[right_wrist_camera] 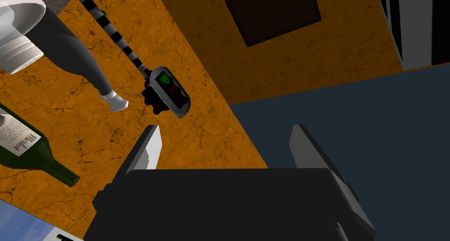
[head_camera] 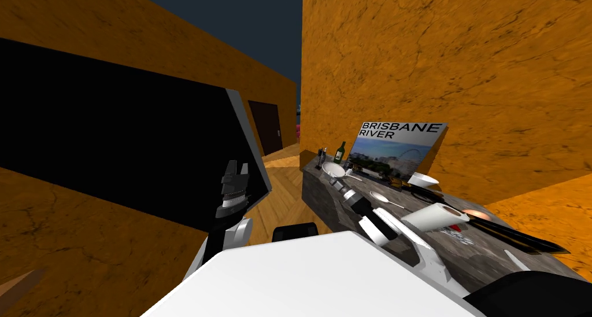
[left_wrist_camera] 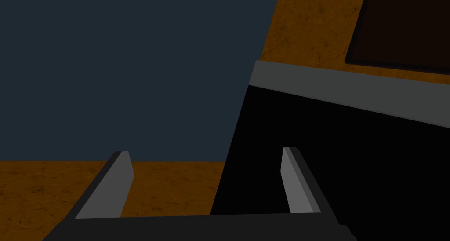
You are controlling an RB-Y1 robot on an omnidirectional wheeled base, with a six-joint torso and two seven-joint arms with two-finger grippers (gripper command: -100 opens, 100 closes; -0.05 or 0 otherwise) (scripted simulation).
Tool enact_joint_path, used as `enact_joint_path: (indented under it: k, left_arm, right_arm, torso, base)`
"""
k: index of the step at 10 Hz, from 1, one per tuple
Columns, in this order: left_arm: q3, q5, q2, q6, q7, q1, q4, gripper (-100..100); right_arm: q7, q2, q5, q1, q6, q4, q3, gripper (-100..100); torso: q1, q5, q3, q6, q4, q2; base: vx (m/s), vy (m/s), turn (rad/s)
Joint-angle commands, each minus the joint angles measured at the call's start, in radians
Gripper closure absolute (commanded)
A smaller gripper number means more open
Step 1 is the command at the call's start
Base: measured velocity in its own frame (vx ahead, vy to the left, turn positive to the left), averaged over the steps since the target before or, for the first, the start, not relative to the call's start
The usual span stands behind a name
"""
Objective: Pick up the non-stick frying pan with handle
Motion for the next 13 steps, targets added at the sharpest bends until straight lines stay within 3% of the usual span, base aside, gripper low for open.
enact_joint_path:
  k: [1, 6, 13]
  left_arm:
    - [0.000, 0.000, 0.000, 0.000, 0.000, 0.000, 0.000, 0]
    - [0.000, 0.000, 0.000, 0.000, 0.000, 0.000, 0.000, 0]
    - [0.000, 0.000, 0.000, 0.000, 0.000, 0.000, 0.000, 0]
  right_arm:
    - [0.017, -0.038, 0.008, 0.002, 0.009, 0.013, 0.003, -100]
    - [0.102, -0.186, 0.051, 0.029, 0.073, 0.067, 0.002, -100]
    - [0.191, -0.368, 0.095, 0.073, 0.122, 0.135, -0.010, -100]
  torso:
    - [0.000, 0.000, 0.000, 0.000, 0.000, 0.000]
    - [-0.001, 0.000, 0.000, 0.000, 0.000, 0.000]
    - [0.000, 0.000, -0.001, 0.000, 0.000, -0.002]
  base:
    - [-0.015, 0.032, 0.037]
    - [-0.017, 0.039, 0.067]
    - [0.006, 0.045, 0.060]
